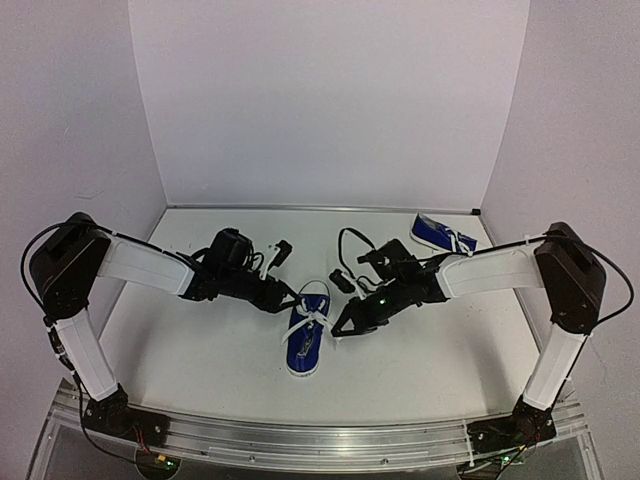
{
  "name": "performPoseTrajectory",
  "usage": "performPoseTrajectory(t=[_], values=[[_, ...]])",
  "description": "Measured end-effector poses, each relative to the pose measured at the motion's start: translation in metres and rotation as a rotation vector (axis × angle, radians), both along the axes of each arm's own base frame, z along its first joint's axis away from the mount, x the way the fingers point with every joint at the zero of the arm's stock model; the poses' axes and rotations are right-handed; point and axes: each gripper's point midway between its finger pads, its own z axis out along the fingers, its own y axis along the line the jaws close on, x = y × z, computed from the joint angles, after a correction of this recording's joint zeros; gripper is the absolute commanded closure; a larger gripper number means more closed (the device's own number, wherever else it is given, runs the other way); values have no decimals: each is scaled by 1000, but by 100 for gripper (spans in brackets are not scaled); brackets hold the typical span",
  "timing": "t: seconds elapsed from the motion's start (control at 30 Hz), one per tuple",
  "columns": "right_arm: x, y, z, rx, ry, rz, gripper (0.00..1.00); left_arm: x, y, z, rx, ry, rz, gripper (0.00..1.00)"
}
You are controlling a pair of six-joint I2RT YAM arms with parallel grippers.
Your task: Tie the shoes
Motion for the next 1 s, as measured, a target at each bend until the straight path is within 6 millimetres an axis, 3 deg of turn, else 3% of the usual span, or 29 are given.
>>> performPoseTrajectory(t=[0.1,0.23,0.5,0.67,0.87,1.0], values=[[-3,1,2,11,8,16,81,1,1,0,0,1,2,43],[-6,2,6,27,12,32,100,1,1,-1,-1,6,-1,43],[-5,1,7,22,5,28,100,1,2,-2,-4,11,-4,44],[9,-3,8,-6,-27,-20,100,1,2,-2,-5,12,-3,45],[37,-2,24,4,-85,-80,100,4,-3,-9,-5,31,-13,46],[44,-3,18,-14,-90,-99,100,4,-4,-15,2,46,-17,46]])
